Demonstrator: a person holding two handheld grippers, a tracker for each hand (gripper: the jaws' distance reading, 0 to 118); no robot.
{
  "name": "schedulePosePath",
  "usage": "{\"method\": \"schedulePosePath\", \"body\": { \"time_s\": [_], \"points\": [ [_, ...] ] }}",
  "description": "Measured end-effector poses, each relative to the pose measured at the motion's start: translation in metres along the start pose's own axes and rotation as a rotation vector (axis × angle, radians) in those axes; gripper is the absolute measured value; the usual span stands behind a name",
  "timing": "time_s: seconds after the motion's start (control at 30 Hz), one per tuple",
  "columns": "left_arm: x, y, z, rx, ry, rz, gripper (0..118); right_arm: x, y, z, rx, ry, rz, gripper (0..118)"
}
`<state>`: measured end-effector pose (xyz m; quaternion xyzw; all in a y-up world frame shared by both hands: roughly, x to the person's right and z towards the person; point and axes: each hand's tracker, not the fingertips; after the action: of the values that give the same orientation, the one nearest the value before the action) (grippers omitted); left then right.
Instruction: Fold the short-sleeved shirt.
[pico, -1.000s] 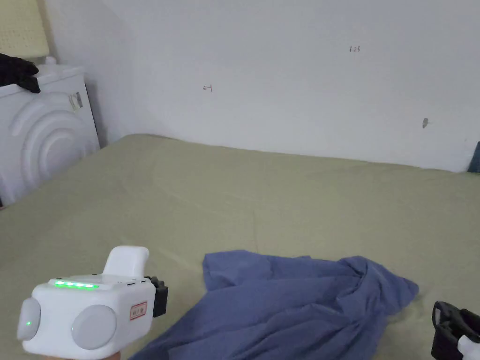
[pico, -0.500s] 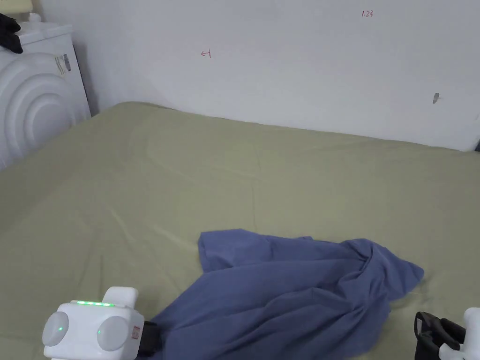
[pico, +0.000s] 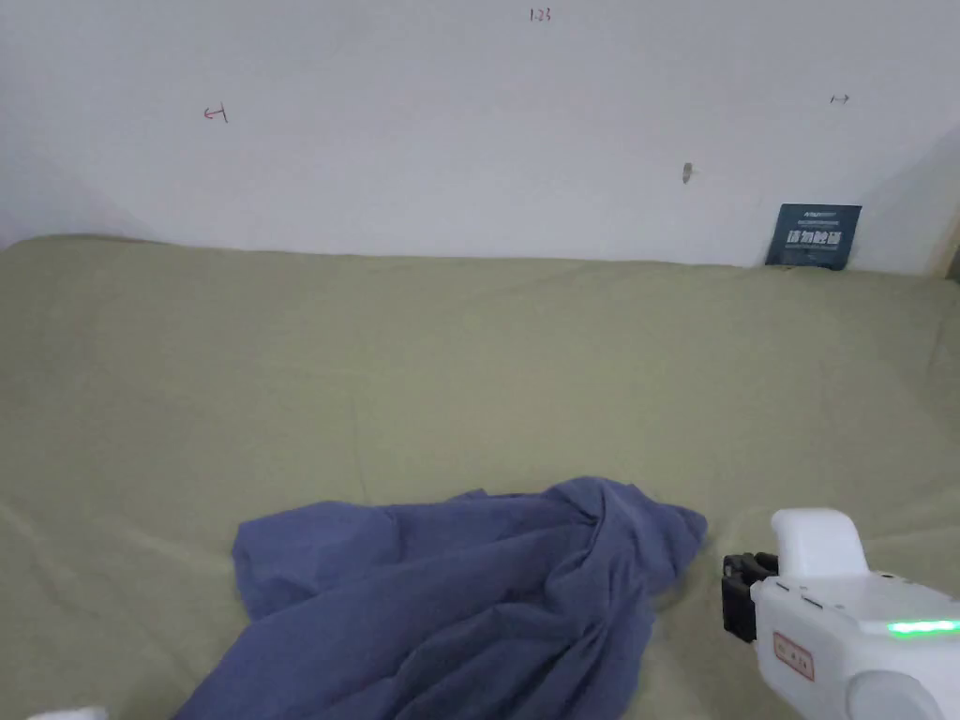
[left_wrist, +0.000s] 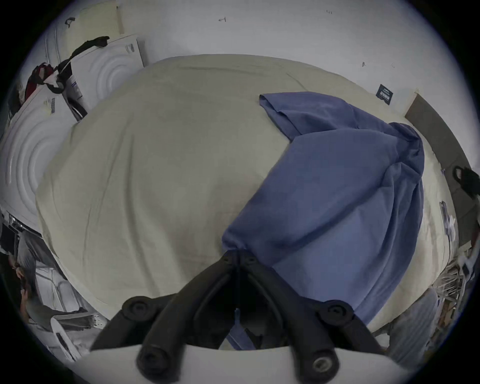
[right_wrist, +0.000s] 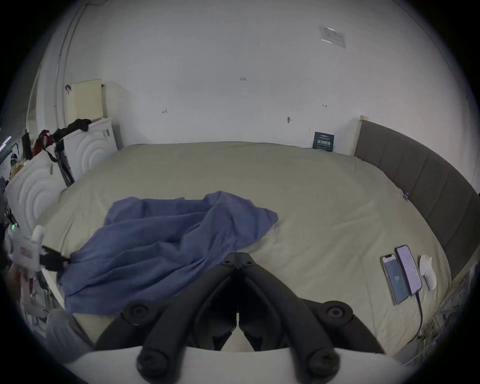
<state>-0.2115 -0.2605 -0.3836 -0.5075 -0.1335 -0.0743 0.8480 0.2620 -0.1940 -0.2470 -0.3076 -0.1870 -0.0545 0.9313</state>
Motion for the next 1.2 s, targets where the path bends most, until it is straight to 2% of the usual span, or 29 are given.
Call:
{"method": "schedulePosePath", "body": {
  "time_s": [0.07,0.1,0.13,0.17,0.2,0.23,0.27,0.3,0.37,0.43,0.5,0.53,0.57,0.6,0.63,0.67,0.7,0.8,1.07,1.2],
  "points": [
    [-0.001,-0.001,0.0,0.0,-0.007,0.006,0,0.01,0.014,-0.038,-0.059,-0.019,0.05,5],
    [0.001,-0.001,0.0,0.003,-0.009,0.008,0,0.015,0.021,-0.061,-0.09,-0.01,0.067,16],
    [0.002,-0.001,0.0,0.004,-0.01,0.002,0,0.019,0.027,-0.081,-0.106,0.001,0.069,16],
    [0.002,-0.001,0.0,0.003,-0.011,-0.001,0,0.023,0.032,-0.1,-0.134,-0.001,0.082,23],
    [0.002,-0.001,0.0,0.001,-0.013,0.002,0,0.028,0.038,-0.122,-0.171,-0.005,0.086,42],
    [0.002,-0.001,0.0,0.0,-0.014,0.007,0,0.032,0.041,-0.141,-0.209,-0.003,0.078,92],
    [0.003,0.0,0.0,-0.001,-0.016,0.006,0,0.037,0.043,-0.162,-0.262,0.018,0.073,115],
    [0.003,0.001,-0.001,-0.004,-0.017,0.002,0,0.04,0.044,-0.176,-0.286,0.025,0.068,117],
    [0.001,0.002,-0.004,-0.01,-0.019,-0.007,0,0.043,0.046,-0.2,-0.345,-0.011,0.09,116],
    [0.001,0.004,-0.007,-0.018,-0.018,-0.015,0,0.041,0.043,-0.213,-0.361,0.001,0.113,116],
    [0.004,0.005,-0.007,-0.023,-0.014,-0.022,0,0.035,0.036,-0.217,-0.388,0.001,0.167,110],
    [0.005,0.006,-0.006,-0.024,-0.012,-0.028,0,0.033,0.035,-0.211,-0.369,0.016,0.162,94],
    [0.005,0.006,-0.006,-0.024,-0.011,-0.032,0,0.028,0.039,-0.201,-0.356,0.062,0.139,70],
    [0.005,0.006,-0.004,-0.023,-0.011,-0.032,0,0.027,0.043,-0.19,-0.348,0.122,0.099,29],
    [0.004,0.006,-0.004,-0.021,-0.012,-0.029,0,0.025,0.044,-0.182,-0.331,0.162,0.078,10],
    [0.003,0.007,-0.002,-0.022,-0.013,-0.032,0,0.019,0.044,-0.172,-0.295,0.093,0.126,10],
    [0.002,0.008,0.001,-0.018,-0.016,-0.038,0,0.016,0.05,-0.158,-0.289,0.079,0.186,10],
    [-0.008,0.01,0.012,0.009,-0.013,-0.029,0,0.026,0.062,-0.113,-0.23,0.106,0.159,10],
    [-0.036,0.057,0.097,0.231,0.074,-0.029,0,0.088,0.109,0.028,-0.039,0.11,0.058,10],
    [-0.042,0.089,0.139,0.328,0.098,-0.018,0,0.11,0.116,0.09,0.06,0.055,0.031,10]
  ]
}}
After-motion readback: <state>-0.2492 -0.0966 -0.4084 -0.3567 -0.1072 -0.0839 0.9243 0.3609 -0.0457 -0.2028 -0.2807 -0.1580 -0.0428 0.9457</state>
